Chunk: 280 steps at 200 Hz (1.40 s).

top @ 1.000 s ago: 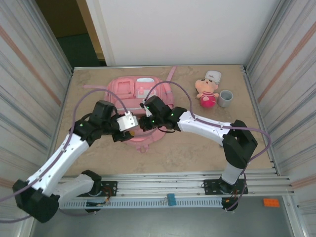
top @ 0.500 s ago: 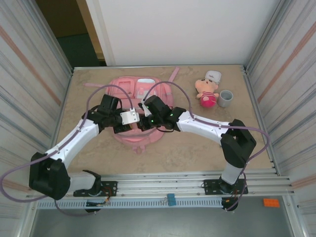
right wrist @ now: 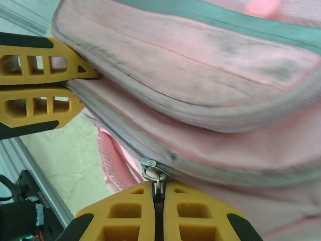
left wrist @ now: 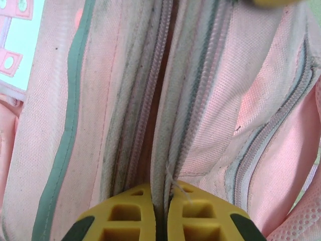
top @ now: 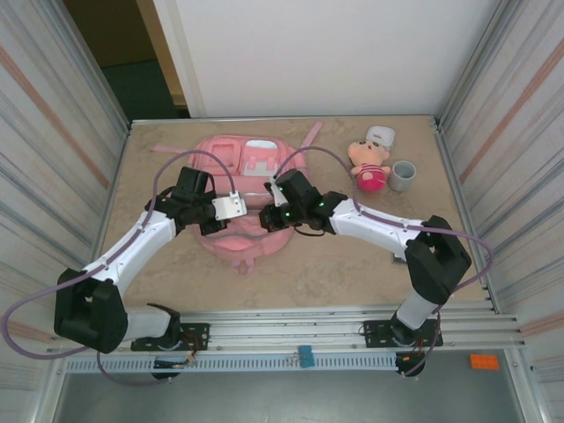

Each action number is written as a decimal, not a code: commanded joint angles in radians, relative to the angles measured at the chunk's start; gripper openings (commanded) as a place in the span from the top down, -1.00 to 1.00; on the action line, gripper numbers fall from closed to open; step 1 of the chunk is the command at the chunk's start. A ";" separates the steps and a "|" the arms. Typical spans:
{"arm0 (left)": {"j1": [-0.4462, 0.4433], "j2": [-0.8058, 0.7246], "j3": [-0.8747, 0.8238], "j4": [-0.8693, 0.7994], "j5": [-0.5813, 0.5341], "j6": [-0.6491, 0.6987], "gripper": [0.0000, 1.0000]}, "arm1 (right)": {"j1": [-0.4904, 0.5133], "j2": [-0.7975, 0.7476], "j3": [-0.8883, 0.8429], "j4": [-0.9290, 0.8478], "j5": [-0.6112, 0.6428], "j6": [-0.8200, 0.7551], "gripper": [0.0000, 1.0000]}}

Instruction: Pack books, pencil case, and school supplies into a backpack

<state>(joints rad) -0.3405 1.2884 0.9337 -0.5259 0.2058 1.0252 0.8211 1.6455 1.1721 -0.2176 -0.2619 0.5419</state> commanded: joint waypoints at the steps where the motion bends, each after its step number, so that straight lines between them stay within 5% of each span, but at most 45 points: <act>1: 0.035 -0.017 0.014 -0.008 -0.147 0.022 0.94 | -0.061 -0.071 -0.038 -0.091 -0.030 -0.022 1.00; 67: 0.035 -0.028 0.003 -0.015 -0.206 0.027 0.80 | -0.142 -0.078 -0.062 -0.094 -0.105 -0.046 1.00; 109: -0.025 -0.129 0.017 -0.065 -0.019 -0.051 0.00 | -0.113 -0.079 -0.052 -0.067 -0.133 -0.043 1.00; 136: -0.075 -0.230 -0.009 0.004 0.120 -0.181 -0.23 | -0.083 -0.083 -0.018 -0.072 -0.135 -0.055 1.00; 254: -0.191 0.003 0.050 0.081 0.111 -0.229 -0.37 | -0.062 -0.084 0.000 -0.062 -0.154 -0.053 1.00; 280: -0.209 0.035 0.044 0.143 0.061 -0.245 -0.26 | -0.061 -0.090 -0.004 -0.039 -0.192 -0.059 1.00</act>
<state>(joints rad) -0.5354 1.3045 0.9611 -0.4496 0.2955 0.8043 0.7406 1.6089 1.1355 -0.2699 -0.3756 0.5110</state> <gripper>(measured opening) 0.663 0.067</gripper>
